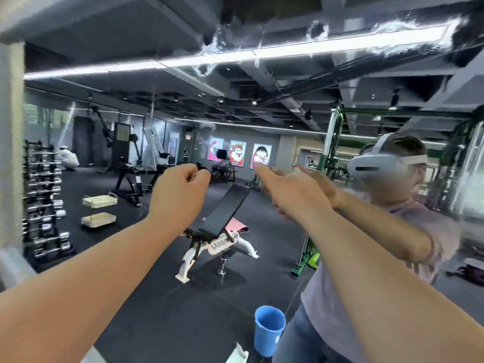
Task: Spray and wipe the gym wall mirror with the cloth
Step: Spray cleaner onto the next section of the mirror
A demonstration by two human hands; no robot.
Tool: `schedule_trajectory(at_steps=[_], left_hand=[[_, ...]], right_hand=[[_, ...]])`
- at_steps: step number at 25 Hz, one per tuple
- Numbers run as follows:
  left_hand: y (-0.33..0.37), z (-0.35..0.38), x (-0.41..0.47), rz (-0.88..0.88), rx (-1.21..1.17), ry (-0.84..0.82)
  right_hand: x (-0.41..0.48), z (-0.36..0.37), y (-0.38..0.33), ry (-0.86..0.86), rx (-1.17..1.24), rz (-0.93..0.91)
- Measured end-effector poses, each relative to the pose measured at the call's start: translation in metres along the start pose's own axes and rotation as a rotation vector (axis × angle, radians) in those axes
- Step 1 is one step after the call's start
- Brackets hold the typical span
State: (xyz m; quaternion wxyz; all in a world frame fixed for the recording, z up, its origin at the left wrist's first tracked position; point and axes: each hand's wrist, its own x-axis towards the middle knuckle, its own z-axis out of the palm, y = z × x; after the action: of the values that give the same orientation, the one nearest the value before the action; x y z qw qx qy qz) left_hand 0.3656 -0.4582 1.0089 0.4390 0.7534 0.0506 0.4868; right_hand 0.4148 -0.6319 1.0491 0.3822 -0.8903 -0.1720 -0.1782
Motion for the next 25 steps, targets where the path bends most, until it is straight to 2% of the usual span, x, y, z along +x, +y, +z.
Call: schedule_trajectory(at_steps=[6, 9, 13, 16, 20, 23, 25], left_hand=[[-0.055, -0.025, 0.061, -0.001, -0.065, 0.035], [-0.094, -0.034, 0.089, 0.012, -0.094, -0.005], [-0.153, -0.052, 0.124, 0.018, -0.21, -0.096], [-0.192, -0.065, 0.15, -0.12, -0.403, -0.144], [-0.229, -0.057, 0.148, -0.374, -0.564, -0.262], [-0.245, -0.047, 0.13, -0.566, -0.666, -0.386], [-0.247, -0.04, 0.118, -0.685, -0.798, -0.456]], right_hand=[[0.05, 0.063, -0.052, -0.038, -0.054, -0.032], [0.07, 0.109, -0.079, 0.011, -0.076, -0.067], [0.091, 0.173, -0.106, 0.054, 0.178, 0.049], [0.086, 0.23, -0.109, 0.115, 0.208, 0.158], [0.058, 0.292, -0.094, 0.053, 0.277, 0.392], [0.041, 0.303, -0.088, 0.223, 0.384, 0.508], [0.031, 0.3, -0.083, 0.362, 0.58, 0.603]])
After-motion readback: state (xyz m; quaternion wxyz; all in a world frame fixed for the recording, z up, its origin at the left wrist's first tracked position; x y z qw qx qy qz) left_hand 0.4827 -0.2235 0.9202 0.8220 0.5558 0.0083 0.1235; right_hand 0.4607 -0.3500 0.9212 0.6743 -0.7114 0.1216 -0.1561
